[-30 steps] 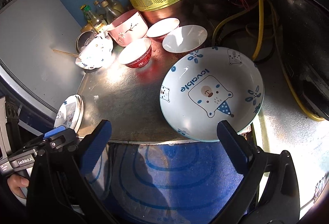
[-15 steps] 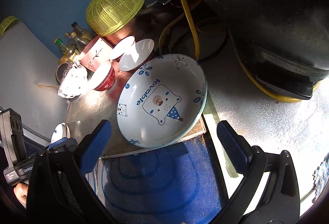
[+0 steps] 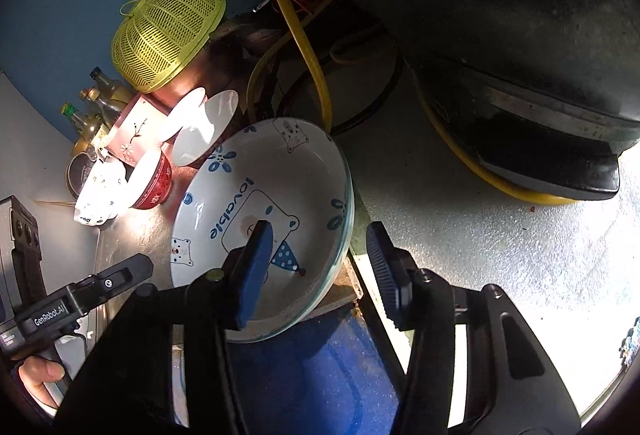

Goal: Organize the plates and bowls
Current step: 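Close both grippers on opposite points of the bear plate rim, then lift the bear plate with both grippers and carry it to the plate stack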

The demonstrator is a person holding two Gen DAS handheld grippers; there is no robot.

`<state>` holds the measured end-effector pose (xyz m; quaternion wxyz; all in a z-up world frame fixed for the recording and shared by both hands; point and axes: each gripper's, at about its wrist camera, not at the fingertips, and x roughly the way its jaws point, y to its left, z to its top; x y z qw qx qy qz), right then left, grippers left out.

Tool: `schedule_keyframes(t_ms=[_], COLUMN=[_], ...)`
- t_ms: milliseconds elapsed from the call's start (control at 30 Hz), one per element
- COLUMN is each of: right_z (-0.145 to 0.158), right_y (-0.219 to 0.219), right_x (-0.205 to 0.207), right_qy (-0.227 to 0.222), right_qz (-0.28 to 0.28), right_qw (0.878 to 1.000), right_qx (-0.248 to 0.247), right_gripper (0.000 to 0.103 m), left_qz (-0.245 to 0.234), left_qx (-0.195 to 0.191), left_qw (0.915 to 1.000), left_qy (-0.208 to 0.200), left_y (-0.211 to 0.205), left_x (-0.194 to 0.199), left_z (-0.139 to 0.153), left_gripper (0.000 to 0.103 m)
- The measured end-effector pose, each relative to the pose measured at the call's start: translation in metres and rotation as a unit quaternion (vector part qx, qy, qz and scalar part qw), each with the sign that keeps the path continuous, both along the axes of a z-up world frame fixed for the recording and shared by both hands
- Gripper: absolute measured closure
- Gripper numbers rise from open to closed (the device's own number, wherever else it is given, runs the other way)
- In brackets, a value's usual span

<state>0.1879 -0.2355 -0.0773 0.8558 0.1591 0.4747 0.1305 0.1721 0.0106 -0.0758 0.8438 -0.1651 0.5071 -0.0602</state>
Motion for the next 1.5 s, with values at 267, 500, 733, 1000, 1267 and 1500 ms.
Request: schedule_keyframes(t_ms=[267, 500, 733, 1000, 1267, 1500], right_z=[-0.012, -0.017, -0.02, -0.015, 0.002, 0.015], right_y=[0.009, 0.009, 0.005, 0.006, 0.013, 0.031], right_x=[0.016, 0.018, 0.015, 0.008, -0.003, -0.015], right_qy=[0.002, -0.001, 0.007, 0.002, -0.014, -0.027], right_qz=[-0.001, -0.001, 0.005, 0.012, 0.028, 0.05], right_qw=[1.0, 0.999, 0.999, 0.998, 0.998, 0.997], right_qx=[-0.028, -0.047, -0.053, -0.056, -0.048, -0.044], right_gripper=[0.071, 0.08, 0.09, 0.092, 0.092, 0.092], left_qz=[0.005, 0.003, -0.008, -0.028, -0.015, 0.007], left_qx=[-0.017, -0.041, -0.015, 0.007, 0.005, 0.006], left_qw=[0.9997, 0.9988, 0.9994, 0.9995, 0.9999, 0.9999], left_qy=[0.015, 0.027, 0.03, 0.015, 0.003, -0.006], left_y=[-0.002, -0.001, -0.013, -0.02, -0.01, 0.007], left_x=[0.03, 0.046, 0.051, 0.032, 0.013, -0.012], left_z=[-0.024, -0.042, -0.047, -0.029, -0.011, 0.001], left_gripper=[0.05, 0.08, 0.091, 0.091, 0.091, 0.091])
